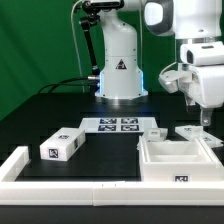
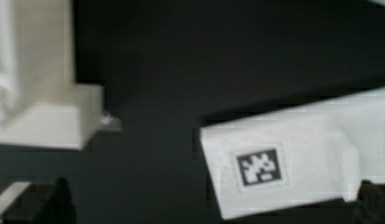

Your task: Assemble cabinet

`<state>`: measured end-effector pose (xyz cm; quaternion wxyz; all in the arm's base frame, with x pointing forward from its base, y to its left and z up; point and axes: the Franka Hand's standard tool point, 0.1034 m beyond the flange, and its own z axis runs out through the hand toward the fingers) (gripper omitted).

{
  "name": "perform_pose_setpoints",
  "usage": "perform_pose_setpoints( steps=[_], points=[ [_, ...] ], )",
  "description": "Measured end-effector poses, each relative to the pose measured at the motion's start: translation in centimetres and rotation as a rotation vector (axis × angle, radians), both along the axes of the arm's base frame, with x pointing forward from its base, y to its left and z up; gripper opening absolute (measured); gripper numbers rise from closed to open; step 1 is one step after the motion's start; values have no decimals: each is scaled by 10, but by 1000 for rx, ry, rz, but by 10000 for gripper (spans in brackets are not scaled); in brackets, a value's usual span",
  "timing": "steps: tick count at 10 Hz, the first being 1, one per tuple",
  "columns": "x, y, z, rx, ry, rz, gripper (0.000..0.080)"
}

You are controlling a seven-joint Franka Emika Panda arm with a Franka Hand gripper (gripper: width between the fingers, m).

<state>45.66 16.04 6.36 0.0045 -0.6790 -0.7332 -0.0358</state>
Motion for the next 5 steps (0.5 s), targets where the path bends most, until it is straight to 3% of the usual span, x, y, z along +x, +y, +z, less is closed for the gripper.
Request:
perform_pose_setpoints(
  steps=[5],
  points=[
    [2, -7, -1, 0, -9, 74, 797]
  ],
)
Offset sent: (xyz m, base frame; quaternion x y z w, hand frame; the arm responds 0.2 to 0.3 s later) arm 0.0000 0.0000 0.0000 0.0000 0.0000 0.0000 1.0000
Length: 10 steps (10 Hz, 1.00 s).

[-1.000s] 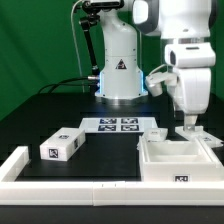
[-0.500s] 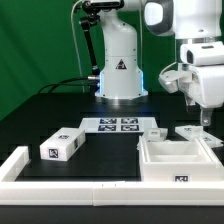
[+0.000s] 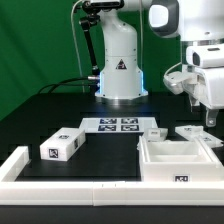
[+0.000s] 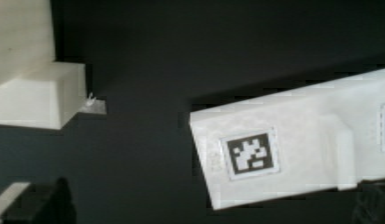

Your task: Assemble cabinet

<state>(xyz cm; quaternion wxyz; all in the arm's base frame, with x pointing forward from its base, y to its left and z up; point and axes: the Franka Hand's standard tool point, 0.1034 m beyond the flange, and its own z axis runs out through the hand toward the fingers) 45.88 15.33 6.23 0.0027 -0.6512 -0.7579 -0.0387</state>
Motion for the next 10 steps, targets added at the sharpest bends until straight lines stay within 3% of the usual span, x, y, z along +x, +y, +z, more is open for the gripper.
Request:
perform_pose_setpoints(
  steps=[5, 7, 10],
  points=[
    [-34, -4, -19, 14, 13, 161, 797],
    [-31, -5, -19, 13, 11, 157, 797],
    [-41, 5, -32, 46, 11, 146, 797]
  ],
)
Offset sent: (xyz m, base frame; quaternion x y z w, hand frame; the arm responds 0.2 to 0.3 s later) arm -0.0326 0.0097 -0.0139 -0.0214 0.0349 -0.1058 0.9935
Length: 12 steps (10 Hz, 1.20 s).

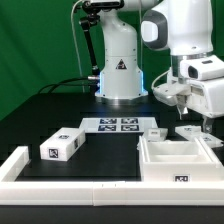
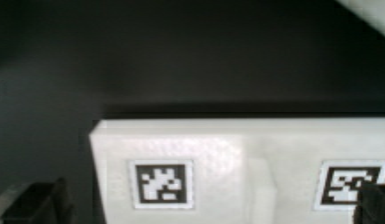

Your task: Assemble cabinet

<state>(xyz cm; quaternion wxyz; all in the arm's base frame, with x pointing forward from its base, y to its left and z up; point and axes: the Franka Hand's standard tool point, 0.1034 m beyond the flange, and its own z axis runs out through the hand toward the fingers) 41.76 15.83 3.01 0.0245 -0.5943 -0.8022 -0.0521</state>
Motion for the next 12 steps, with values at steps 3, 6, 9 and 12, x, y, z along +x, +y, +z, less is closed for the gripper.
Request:
perform_pose_setpoints(
  steps=[3, 6, 9, 12],
  points=[
    [-10, 6, -16, 17, 25, -2, 797],
    [-11, 5, -17, 17, 31, -11, 774],
    [-12, 2, -20, 16, 37, -18, 404],
    [-12, 1, -20, 16, 37, -21, 78]
  ],
)
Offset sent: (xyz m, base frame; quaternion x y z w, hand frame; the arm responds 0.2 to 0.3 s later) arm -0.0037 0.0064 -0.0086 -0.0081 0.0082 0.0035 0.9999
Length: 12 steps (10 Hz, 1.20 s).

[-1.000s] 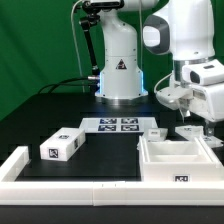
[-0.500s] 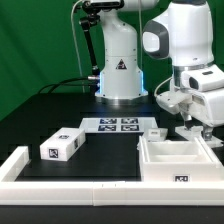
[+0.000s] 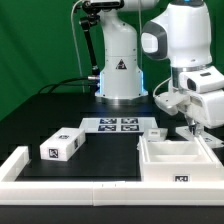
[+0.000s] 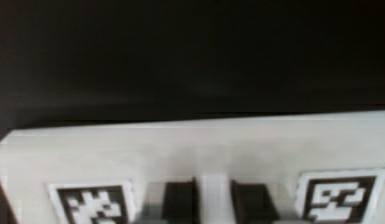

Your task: Assemble cabinet

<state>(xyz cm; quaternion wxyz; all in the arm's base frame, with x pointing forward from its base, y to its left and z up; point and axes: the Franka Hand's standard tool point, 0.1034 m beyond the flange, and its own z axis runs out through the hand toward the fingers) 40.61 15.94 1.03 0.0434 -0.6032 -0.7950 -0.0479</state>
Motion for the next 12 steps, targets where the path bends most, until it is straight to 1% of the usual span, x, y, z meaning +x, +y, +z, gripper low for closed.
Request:
perform_pose_setpoints(
  steps=[4, 5, 8, 9, 11, 12],
  points=[
    [0, 0, 0, 0, 0, 0, 68],
    [1, -2, 1, -4, 2, -19, 68],
    [6, -28, 23, -35, -9, -167, 68],
    [6, -33, 31, -54, -7, -197, 68],
    [8, -42, 52, -86, -21, -273, 69],
    [10, -46, 57, -92, -29, -276, 69]
  ],
)
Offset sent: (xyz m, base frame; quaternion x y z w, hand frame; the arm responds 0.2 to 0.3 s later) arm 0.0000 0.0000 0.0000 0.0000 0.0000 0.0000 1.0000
